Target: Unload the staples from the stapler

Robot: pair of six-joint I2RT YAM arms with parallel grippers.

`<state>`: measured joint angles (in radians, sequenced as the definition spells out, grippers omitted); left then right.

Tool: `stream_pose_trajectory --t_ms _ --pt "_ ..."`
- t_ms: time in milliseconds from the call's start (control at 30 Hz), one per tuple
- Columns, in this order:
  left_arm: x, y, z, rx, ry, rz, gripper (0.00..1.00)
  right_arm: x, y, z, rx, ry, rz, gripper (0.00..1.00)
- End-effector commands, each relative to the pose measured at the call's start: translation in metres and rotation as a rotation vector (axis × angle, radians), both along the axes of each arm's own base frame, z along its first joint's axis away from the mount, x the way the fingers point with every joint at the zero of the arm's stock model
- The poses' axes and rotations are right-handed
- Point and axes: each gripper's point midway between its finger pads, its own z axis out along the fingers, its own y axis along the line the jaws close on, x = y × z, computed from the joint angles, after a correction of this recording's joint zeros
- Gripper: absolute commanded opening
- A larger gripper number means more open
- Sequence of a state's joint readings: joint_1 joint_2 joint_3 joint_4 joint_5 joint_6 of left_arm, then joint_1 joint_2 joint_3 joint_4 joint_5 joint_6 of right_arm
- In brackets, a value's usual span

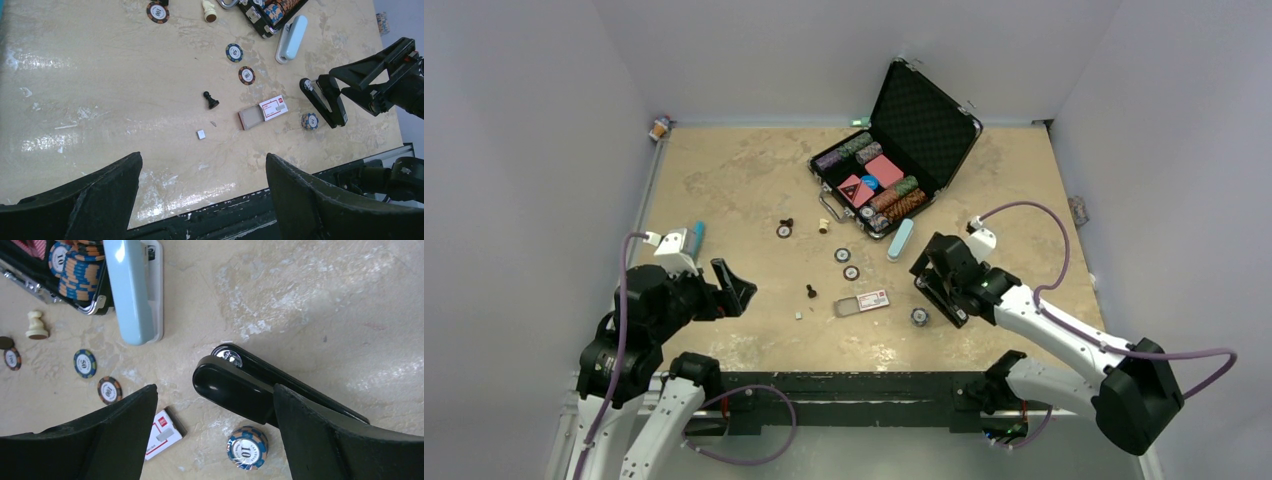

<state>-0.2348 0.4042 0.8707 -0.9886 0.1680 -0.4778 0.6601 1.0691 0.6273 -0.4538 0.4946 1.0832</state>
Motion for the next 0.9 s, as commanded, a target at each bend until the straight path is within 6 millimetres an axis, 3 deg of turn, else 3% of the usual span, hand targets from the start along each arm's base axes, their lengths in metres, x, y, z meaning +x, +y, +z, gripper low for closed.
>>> stream_pose_trajectory --t_ms 0,267,433,633,733,867 --pt "0.004 0.000 0.008 -0.001 -0.048 -0.004 0.96 -0.005 0.019 0.002 0.080 -0.007 0.052 0.88" --pt "0.004 0.000 0.007 -0.001 -0.045 -0.004 0.96 -0.002 0.044 0.000 0.083 0.009 0.119 0.87" --pt "0.004 0.000 0.008 -0.002 -0.047 -0.005 0.96 0.001 0.057 0.020 0.050 -0.004 0.130 0.91" --pt "0.003 -0.001 0.008 -0.004 -0.051 -0.011 0.96 -0.008 0.025 0.062 0.089 -0.032 -0.077 0.99" --pt "0.002 -0.001 0.009 -0.006 -0.058 -0.014 0.96 -0.023 0.009 0.063 0.162 -0.002 -0.206 0.99" --pt "0.002 -0.002 0.010 -0.008 -0.062 -0.020 0.96 -0.042 0.010 0.049 0.280 0.084 -0.297 0.98"
